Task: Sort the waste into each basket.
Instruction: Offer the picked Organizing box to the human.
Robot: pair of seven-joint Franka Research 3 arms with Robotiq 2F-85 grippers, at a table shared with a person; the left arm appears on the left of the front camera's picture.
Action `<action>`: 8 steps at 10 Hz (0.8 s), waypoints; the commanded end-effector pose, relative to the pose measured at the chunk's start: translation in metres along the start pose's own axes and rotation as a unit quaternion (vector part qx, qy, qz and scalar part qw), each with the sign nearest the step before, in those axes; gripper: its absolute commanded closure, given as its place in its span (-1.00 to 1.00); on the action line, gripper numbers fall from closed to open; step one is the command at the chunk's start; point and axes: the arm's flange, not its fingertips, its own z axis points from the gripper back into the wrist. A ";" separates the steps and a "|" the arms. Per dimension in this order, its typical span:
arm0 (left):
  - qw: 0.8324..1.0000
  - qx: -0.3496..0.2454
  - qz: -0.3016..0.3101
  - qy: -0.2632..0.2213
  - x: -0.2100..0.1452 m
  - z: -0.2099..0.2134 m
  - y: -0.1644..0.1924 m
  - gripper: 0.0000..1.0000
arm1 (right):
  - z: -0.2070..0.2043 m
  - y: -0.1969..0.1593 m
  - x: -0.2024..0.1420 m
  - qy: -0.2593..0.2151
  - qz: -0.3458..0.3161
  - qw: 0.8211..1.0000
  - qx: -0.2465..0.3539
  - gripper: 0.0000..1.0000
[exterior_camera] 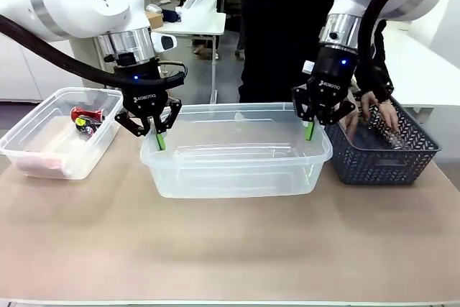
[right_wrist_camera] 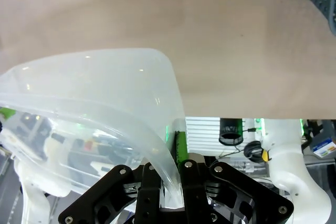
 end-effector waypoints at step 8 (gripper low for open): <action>1.000 -0.002 0.008 0.001 0.003 0.004 0.005 1.00 | 0.004 -0.006 -0.005 0.002 -0.005 1.000 -0.002 0.99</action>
